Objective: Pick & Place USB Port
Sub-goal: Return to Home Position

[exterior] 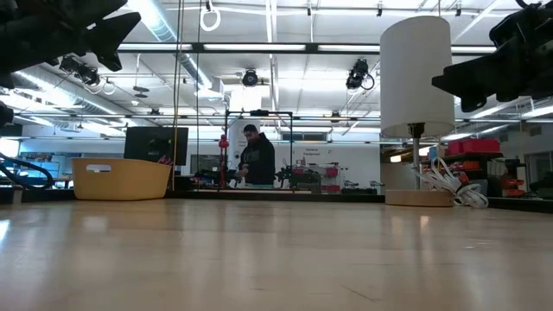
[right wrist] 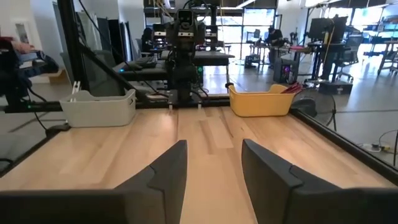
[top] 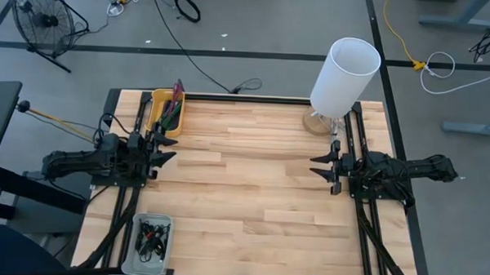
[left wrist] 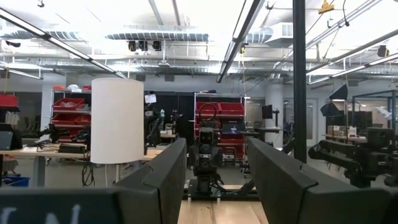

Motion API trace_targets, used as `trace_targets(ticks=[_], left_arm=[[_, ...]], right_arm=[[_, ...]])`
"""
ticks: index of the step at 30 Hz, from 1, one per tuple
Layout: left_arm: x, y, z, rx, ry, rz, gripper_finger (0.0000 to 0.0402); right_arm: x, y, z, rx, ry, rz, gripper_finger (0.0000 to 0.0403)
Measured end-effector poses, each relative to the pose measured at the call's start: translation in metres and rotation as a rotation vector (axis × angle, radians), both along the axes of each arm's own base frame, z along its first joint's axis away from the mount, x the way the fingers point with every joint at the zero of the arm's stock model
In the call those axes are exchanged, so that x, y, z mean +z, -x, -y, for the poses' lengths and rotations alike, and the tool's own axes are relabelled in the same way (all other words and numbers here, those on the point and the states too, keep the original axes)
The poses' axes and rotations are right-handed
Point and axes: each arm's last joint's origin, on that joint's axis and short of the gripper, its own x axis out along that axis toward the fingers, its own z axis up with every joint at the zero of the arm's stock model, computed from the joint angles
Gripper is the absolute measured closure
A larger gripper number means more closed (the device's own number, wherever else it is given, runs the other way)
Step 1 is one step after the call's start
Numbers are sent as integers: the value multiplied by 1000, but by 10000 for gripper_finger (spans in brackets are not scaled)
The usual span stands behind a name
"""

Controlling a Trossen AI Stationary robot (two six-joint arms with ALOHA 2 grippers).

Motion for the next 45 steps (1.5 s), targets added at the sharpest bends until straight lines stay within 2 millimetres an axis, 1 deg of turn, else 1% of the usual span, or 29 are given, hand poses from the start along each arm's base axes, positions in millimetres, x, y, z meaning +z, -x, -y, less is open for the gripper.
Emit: trace_targets(ticks=[33, 38, 45], left_arm=[[0, 0, 0, 1, 0, -4, 225], [0, 0, -3, 100, -5, -4, 225], [-1, 0, -3, 109, -9, -9, 225]], right_arm=[[0, 0, 0, 0, 4, 1, 250], [0, 0, 0, 0, 4, 1, 250], [0, 0, 0, 0, 4, 1, 250]])
